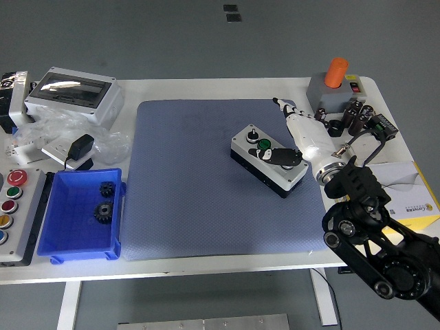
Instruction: Pick up the button,place it on the desk,press the button,press the button
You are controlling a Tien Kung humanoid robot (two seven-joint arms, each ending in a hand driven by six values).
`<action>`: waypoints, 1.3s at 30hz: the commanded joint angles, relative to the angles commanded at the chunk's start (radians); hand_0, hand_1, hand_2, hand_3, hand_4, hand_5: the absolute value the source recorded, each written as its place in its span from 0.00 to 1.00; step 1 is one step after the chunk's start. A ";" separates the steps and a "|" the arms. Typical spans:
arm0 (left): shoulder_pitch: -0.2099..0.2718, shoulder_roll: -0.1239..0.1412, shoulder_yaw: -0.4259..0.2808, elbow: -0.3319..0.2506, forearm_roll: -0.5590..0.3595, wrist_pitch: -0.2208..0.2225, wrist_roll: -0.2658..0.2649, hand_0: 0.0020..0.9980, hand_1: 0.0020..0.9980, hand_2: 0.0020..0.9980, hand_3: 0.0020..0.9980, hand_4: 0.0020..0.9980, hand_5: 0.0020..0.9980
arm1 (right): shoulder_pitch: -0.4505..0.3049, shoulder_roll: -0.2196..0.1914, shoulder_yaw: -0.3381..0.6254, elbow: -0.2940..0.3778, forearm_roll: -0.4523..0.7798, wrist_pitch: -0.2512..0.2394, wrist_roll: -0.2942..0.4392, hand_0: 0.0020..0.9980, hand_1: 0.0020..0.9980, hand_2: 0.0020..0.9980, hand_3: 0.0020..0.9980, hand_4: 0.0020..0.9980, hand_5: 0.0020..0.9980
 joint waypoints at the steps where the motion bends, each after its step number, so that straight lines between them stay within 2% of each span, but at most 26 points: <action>1: 0.000 0.000 0.000 0.000 0.000 0.000 0.000 0.63 0.64 0.57 0.69 0.63 0.16 | 0.001 0.001 -0.002 -0.001 0.002 0.000 0.000 0.90 0.93 1.00 1.00 1.00 0.50; 9: -0.002 -0.002 -0.006 0.000 0.010 -0.001 0.000 0.63 0.64 0.57 0.69 0.63 0.16 | 0.016 0.011 -0.031 -0.010 0.022 0.009 -0.005 0.88 0.93 1.00 1.00 1.00 0.49; 18: -0.009 -0.003 -0.009 0.000 0.017 -0.001 -0.001 0.63 0.64 0.57 0.69 0.63 0.16 | 0.040 0.047 -0.044 -0.154 0.022 0.024 -0.025 0.88 0.92 1.00 1.00 1.00 0.49; 22: -0.009 -0.003 -0.005 0.000 0.015 -0.001 0.000 0.63 0.64 0.57 0.69 0.63 0.16 | 0.046 0.062 -0.055 -0.194 0.023 0.029 -0.032 0.88 0.92 1.00 1.00 1.00 0.49; 33: -0.010 -0.004 -0.005 0.000 0.020 -0.002 0.000 0.63 0.64 0.57 0.69 0.63 0.16 | 0.063 0.075 -0.077 -0.226 0.007 0.019 -0.044 0.87 0.92 0.99 1.00 1.00 0.48; 34: -0.011 -0.004 -0.005 0.000 0.020 -0.002 0.000 0.63 0.64 0.57 0.69 0.63 0.16 | 0.064 0.075 -0.076 -0.230 0.005 0.018 -0.045 0.85 0.89 0.95 1.00 1.00 0.49; 39: -0.011 -0.003 -0.004 0.000 0.019 -0.001 0.002 0.63 0.64 0.57 0.69 0.63 0.16 | 0.068 0.077 -0.073 -0.252 -0.002 0.010 -0.053 0.85 0.89 0.95 1.00 1.00 0.49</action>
